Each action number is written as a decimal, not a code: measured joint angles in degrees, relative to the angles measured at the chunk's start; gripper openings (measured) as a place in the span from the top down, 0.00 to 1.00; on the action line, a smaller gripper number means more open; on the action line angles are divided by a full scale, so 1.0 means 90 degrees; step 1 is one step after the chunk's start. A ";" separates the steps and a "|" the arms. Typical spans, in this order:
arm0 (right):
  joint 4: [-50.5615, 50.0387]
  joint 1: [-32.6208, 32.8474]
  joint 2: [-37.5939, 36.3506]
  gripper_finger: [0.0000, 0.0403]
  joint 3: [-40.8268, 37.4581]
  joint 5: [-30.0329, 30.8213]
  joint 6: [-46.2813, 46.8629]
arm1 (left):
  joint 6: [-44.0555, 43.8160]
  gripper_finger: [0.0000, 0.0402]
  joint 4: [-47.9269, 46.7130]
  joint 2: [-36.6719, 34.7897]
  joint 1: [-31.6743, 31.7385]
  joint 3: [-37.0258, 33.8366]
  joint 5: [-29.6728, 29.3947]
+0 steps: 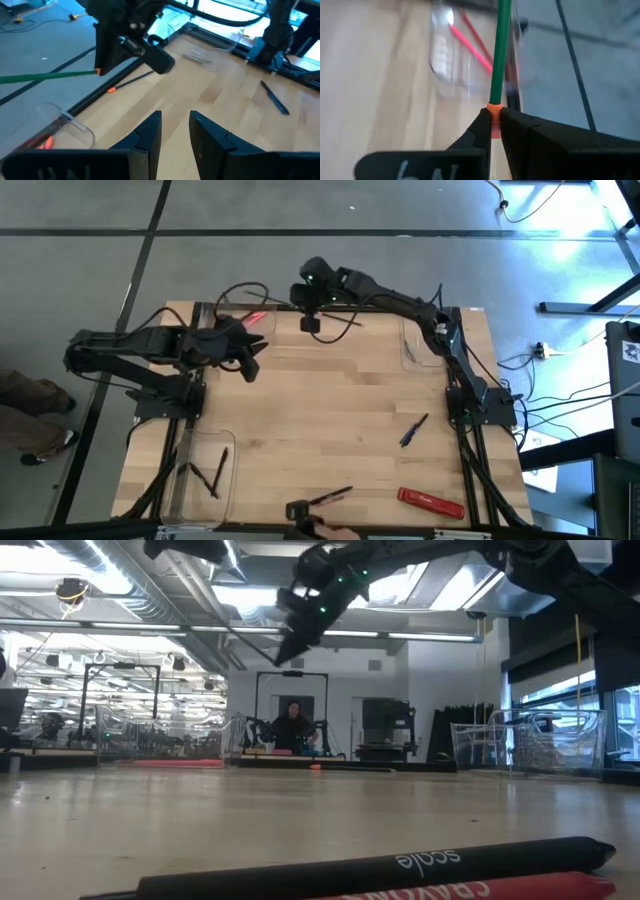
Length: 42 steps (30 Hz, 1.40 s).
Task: Sort crayons/erasers/pens/pencils in bins
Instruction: Put the green pencil into the top left transparent bin
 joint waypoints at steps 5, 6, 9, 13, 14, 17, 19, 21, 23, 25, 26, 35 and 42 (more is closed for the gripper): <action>0.0984 0.0115 0.0022 0.92 0.0002 -0.0722 0.0191 | 0.0006 0.77 -0.0045 -0.0085 0.0002 0.0000 -0.0294; 0.1229 0.0127 0.0051 0.92 0.0005 -0.0837 0.0271 | 0.0007 0.77 -0.0053 -0.0107 0.0002 0.0000 -0.0294; 0.1840 0.0152 0.0278 0.92 0.0010 -0.1182 0.0429 | 0.0007 0.77 -0.0038 -0.0140 0.0000 0.0000 -0.0306; 0.2488 0.0189 0.0682 0.92 0.0005 -0.1573 0.0708 | 0.0007 0.77 -0.0040 -0.0132 0.0000 0.0000 -0.0301; 0.2562 0.0190 0.0773 0.92 0.0005 -0.1576 0.0716 | 0.0006 0.77 -0.0040 -0.0132 0.0000 0.0000 -0.0301; 0.2689 0.0201 0.1031 0.92 0.0005 -0.1579 0.0689 | 0.0005 0.77 -0.0041 -0.0128 0.0000 0.0000 -0.0299; 0.2780 0.0201 0.1220 0.92 0.0004 -0.1578 0.0685 | 0.0005 0.77 -0.0041 -0.0130 0.0000 0.0000 -0.0299; 0.2876 0.0200 0.1368 0.92 -0.0002 -0.1576 0.0682 | 0.0005 0.77 -0.0043 -0.0128 0.0002 0.0000 -0.0299; 0.3043 0.0198 0.1482 0.92 -0.0005 -0.1573 0.0684 | 0.0005 0.77 -0.0041 -0.0130 0.0000 0.0000 -0.0299; 0.3069 0.0198 0.1503 0.92 -0.0005 -0.1402 0.0685 | 0.0005 0.77 -0.0044 -0.0128 0.0001 0.0000 -0.0297; 0.3130 0.0198 0.1503 0.92 -0.0005 -0.1309 0.0683 | 0.0005 0.77 -0.0044 -0.0128 0.0002 0.0000 -0.0299; 0.3070 0.0212 0.1489 0.92 0.0002 -0.1175 0.0835 | 0.0010 0.77 -0.0044 -0.0128 0.0000 0.0000 -0.0297; 0.2933 0.0227 0.1489 0.92 0.0002 -0.1079 0.1879 | 0.0014 0.77 -0.0044 -0.0128 0.0000 0.0000 -0.0297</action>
